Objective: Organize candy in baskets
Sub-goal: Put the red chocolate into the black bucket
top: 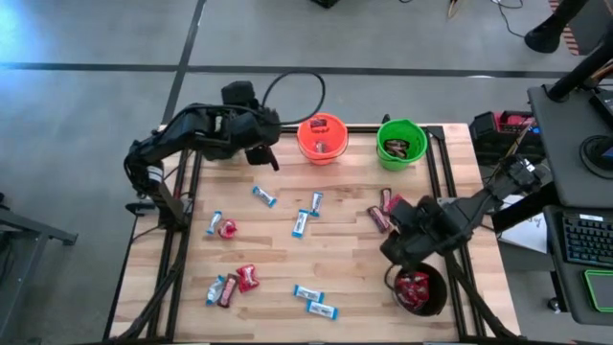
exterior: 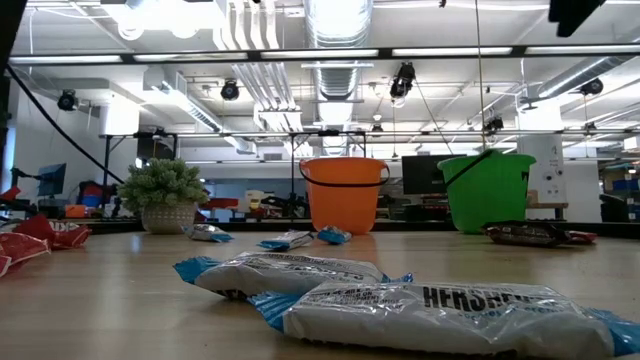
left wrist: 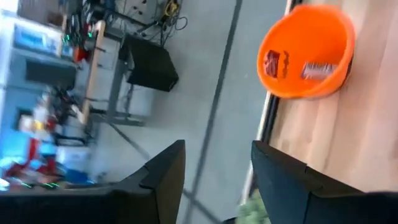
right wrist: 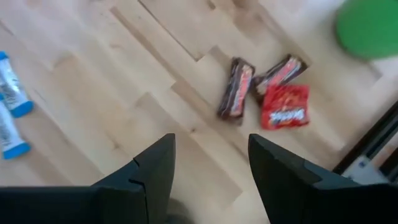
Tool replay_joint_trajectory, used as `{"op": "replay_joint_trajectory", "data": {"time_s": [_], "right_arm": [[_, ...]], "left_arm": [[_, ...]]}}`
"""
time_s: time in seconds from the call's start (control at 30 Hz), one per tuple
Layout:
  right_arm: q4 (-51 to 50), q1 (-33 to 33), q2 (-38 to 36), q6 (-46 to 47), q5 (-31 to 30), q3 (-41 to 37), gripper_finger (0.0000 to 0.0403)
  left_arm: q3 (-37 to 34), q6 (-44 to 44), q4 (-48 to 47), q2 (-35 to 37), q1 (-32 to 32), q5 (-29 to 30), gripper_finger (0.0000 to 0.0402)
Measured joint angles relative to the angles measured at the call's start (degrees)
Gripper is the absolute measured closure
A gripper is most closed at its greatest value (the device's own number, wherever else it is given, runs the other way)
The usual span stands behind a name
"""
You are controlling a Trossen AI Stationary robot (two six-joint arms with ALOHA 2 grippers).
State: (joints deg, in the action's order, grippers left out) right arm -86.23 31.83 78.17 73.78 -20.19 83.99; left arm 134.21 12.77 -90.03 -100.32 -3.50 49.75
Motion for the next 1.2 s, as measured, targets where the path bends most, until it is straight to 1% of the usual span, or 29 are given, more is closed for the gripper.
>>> {"op": "replay_joint_trajectory", "data": {"time_s": [0.1, 0.27, 0.37, 0.6, 0.73, 0.87, 1.07, 1.2], "right_arm": [[0.0, -2.2, 0.0, -5.1, 0.0, 0.0, 0.0211], [-0.1, -5.3, -0.1, -12.0, 0.0, 0.0, 0.0211], [-0.1, -6.7, -0.1, -15.4, 0.0, 0.0, 0.0211], [-0.2, -8.8, -0.1, -21.6, 0.0, 0.0, 0.0211], [-0.2, -9.3, -0.1, -24.2, -0.6, 0.0, 0.0211], [-0.2, -9.5, -0.2, -26.0, -0.9, 0.0, 0.0211], [-0.2, -9.7, -0.2, -27.6, -1.0, 0.0, 0.0211], [-0.1, -9.7, -0.2, -29.8, -1.0, 0.0, 0.0211]], "left_arm": [[0.0, -6.3, 0.0, 1.0, 0.1, -4.4, 0.0235], [0.0, -14.9, 0.0, 2.0, 0.1, -16.2, 0.0235], [0.0, -19.1, 0.0, 2.5, 0.2, -22.2, 0.0235], [0.0, -25.7, 0.0, 3.5, 2.1, -34.3, 0.0235], [0.0, -31.6, 0.0, 4.7, 4.1, -39.6, 0.0235], [0.0, -38.2, 0.0, 5.9, 6.5, -43.1, 0.0234], [0.0, -47.0, 0.0, 6.7, 10.9, -43.4, 0.0234], [-0.2, -55.1, 0.0, 6.7, 13.8, -43.4, 0.0234]]}}
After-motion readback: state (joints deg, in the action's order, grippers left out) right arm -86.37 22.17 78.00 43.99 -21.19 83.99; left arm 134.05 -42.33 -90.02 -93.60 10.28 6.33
